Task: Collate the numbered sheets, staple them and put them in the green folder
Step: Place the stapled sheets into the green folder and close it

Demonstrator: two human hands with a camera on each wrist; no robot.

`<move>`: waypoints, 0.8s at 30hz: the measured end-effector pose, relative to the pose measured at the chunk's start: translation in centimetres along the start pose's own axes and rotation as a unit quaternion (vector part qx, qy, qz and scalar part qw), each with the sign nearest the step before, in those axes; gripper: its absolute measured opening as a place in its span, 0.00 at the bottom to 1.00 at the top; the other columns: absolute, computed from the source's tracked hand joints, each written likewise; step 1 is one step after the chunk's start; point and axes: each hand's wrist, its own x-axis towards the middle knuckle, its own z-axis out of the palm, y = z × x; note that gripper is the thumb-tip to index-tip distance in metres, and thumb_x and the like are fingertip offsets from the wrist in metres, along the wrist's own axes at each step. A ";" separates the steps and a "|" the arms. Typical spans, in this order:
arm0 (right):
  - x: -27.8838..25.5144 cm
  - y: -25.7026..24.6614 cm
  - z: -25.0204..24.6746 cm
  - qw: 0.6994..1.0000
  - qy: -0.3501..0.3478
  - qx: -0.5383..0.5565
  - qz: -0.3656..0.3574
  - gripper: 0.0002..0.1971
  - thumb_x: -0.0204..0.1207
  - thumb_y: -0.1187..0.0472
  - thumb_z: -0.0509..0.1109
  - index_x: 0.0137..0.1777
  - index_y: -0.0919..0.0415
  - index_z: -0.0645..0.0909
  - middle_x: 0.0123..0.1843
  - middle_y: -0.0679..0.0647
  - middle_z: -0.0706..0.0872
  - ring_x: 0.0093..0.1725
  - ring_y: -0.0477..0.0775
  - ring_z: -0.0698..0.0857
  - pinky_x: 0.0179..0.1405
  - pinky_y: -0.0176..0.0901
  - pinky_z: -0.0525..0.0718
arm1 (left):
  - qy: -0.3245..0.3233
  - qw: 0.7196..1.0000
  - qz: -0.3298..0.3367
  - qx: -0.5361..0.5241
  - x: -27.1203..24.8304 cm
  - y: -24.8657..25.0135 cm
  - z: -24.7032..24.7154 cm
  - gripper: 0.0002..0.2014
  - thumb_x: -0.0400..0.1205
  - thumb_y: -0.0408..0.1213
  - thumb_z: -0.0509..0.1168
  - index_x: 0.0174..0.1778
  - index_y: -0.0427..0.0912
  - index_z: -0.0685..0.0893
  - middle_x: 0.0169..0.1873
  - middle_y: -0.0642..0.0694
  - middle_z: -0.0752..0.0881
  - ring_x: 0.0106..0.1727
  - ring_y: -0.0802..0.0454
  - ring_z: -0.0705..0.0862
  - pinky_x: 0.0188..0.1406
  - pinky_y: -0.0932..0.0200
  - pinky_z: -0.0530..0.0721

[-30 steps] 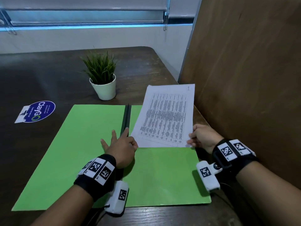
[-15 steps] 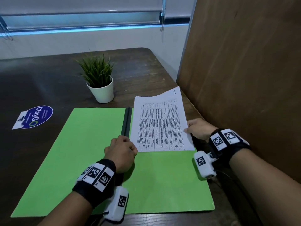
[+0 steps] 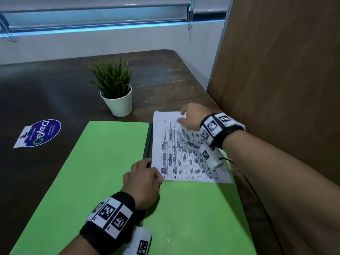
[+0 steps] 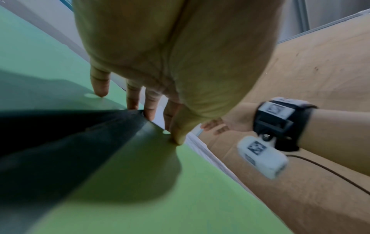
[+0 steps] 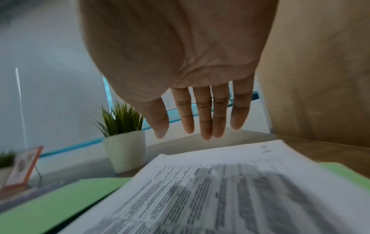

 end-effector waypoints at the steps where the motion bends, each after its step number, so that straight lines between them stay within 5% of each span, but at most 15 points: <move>1: 1.3 -0.6 0.6 1.000 -0.009 -0.005 -0.003 0.20 0.81 0.46 0.66 0.64 0.60 0.82 0.61 0.57 0.87 0.59 0.61 0.85 0.57 0.50 0.84 | -0.001 1.000 0.003 0.000 0.0 -0.1 0.0 0.11 0.88 0.41 0.55 0.42 0.57 0.79 0.84 0.53 0.61 0.85 0.52 0.55 0.80 0.42 0.60; 9: 7.7 -1.0 3.2 0.997 -0.066 -0.020 0.027 0.27 0.84 0.46 0.57 0.77 0.60 0.73 0.76 0.61 0.78 0.71 0.65 0.79 0.71 0.57 0.78 | 0.014 1.000 0.008 -0.009 -0.1 0.0 0.1 0.12 0.89 0.42 0.55 0.40 0.57 0.77 0.85 0.55 0.59 0.86 0.56 0.50 0.81 0.44 0.57; 16: 6.7 -0.7 3.7 0.993 -0.084 -0.077 0.003 0.14 0.73 0.53 0.62 0.44 0.62 0.84 0.41 0.58 0.89 0.37 0.58 0.87 0.42 0.49 0.87 | 0.009 1.000 -0.006 0.003 0.3 0.1 0.1 0.10 0.88 0.41 0.58 0.42 0.56 0.79 0.86 0.52 0.58 0.86 0.53 0.51 0.81 0.44 0.60; 24: 3.0 -0.4 3.4 0.993 -0.044 -0.111 -0.005 0.11 0.79 0.58 0.63 0.40 0.63 0.82 0.42 0.60 0.86 0.40 0.63 0.84 0.38 0.45 0.79 | -0.002 1.000 -0.021 0.023 0.3 0.6 -0.1 0.09 0.87 0.41 0.59 0.41 0.55 0.80 0.86 0.50 0.59 0.86 0.47 0.55 0.81 0.39 0.64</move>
